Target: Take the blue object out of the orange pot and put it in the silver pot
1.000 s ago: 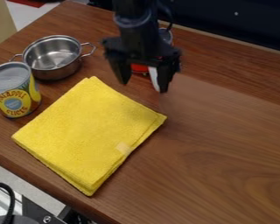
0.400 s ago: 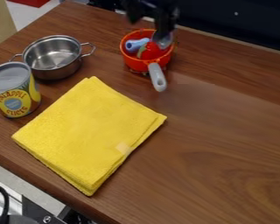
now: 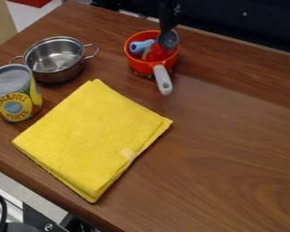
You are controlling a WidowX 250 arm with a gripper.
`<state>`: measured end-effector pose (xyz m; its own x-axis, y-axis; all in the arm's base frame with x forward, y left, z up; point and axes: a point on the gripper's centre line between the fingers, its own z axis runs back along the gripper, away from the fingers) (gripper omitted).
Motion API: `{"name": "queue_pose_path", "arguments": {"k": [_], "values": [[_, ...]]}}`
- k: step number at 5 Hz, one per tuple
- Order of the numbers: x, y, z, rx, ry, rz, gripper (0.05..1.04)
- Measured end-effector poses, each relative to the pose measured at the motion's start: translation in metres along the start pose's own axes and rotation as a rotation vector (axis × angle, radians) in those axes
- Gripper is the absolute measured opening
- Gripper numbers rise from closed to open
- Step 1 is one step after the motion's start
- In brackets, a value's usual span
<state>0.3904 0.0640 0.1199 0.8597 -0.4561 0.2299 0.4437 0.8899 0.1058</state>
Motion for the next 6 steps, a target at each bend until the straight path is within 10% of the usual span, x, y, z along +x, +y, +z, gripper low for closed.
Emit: {"name": "queue_pose_path", "arguments": {"k": [6], "values": [[0.013,0.002,-0.038,0.023,0.020,-0.125,0.998]]}}
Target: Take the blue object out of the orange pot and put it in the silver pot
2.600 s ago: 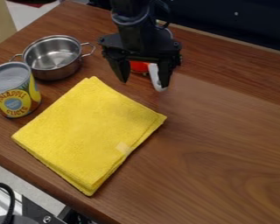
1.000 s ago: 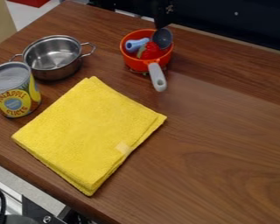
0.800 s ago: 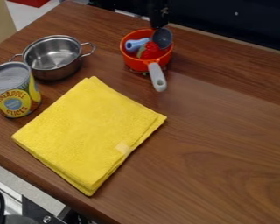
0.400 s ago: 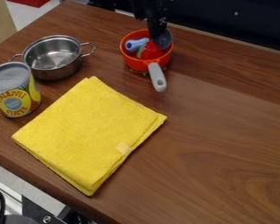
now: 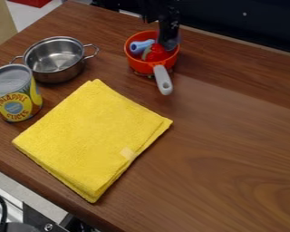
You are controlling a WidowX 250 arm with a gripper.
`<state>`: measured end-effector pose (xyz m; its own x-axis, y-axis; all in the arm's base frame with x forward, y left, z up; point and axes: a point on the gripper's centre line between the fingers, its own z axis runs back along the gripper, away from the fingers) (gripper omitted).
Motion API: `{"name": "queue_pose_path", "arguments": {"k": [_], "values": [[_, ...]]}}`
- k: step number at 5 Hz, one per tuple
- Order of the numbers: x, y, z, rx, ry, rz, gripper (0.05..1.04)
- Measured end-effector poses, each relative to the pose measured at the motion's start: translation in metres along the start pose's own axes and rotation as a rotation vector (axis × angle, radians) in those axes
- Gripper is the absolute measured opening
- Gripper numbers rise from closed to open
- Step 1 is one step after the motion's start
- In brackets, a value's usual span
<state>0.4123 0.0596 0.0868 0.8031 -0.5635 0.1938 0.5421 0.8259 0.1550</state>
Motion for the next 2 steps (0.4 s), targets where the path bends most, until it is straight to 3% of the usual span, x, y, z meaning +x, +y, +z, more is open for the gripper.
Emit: {"name": "queue_pose_path", "arguments": {"k": [2], "values": [[0.0021,-0.0027,-0.0062,0.020,0.016,-0.008,0.950]]}}
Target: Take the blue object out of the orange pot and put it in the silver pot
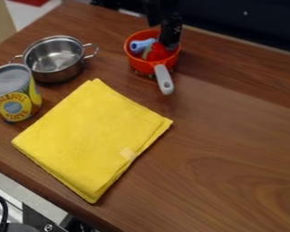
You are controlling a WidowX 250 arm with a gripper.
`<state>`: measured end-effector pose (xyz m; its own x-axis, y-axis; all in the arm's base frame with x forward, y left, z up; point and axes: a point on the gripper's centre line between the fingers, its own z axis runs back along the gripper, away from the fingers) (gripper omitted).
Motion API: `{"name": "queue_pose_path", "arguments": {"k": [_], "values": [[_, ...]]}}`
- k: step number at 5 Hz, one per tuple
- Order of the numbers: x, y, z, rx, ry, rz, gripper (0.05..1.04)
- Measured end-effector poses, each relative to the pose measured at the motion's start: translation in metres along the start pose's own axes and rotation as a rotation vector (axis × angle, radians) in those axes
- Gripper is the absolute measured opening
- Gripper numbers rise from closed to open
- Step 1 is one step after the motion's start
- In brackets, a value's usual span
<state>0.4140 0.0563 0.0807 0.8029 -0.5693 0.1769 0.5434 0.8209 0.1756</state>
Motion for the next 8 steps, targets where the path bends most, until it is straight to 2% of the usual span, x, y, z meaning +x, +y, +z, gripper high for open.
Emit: {"name": "queue_pose_path", "arguments": {"k": [2,3,4,6,7,8], "values": [[-0.002,-0.001,-0.005,0.009,0.014,0.004,0.400],[-0.003,-0.002,-0.006,0.004,0.017,0.008,0.185],[-0.003,-0.002,-0.006,0.005,0.019,0.009,0.097],[-0.010,0.004,-0.006,-0.006,0.021,0.053,0.088],[-0.012,0.006,-0.006,-0.023,0.004,0.077,0.088],[-0.009,0.011,-0.001,-0.020,-0.067,0.121,0.088]]}}
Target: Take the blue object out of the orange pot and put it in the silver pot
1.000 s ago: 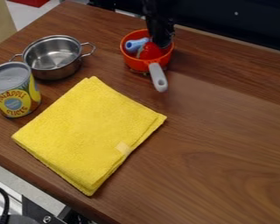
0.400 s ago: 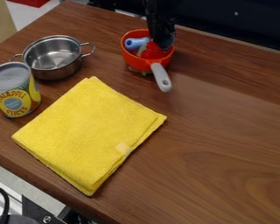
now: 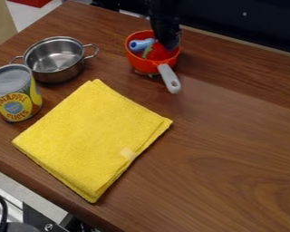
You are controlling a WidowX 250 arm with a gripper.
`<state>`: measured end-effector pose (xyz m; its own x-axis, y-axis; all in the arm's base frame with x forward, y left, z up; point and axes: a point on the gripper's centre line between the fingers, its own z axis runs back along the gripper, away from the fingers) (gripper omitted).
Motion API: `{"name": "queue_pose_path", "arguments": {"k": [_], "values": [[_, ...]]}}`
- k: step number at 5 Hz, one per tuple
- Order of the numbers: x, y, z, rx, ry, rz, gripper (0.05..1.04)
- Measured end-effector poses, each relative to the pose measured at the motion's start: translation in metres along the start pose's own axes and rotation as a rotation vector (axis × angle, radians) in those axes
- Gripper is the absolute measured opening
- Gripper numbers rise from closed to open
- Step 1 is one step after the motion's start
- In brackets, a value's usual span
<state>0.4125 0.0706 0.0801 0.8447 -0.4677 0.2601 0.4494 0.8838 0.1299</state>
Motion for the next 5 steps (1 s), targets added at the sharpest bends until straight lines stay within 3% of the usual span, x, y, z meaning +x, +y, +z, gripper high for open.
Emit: {"name": "queue_pose_path", "arguments": {"k": [1,2,4,5], "values": [[0.002,0.004,0.007,-0.009,-0.082,0.052,0.083],[-0.005,0.004,0.008,-0.043,-0.065,0.068,0.079],[0.004,0.004,0.039,-0.025,-0.124,0.127,0.079],[0.009,0.007,0.050,0.031,-0.138,0.171,0.079]]}}
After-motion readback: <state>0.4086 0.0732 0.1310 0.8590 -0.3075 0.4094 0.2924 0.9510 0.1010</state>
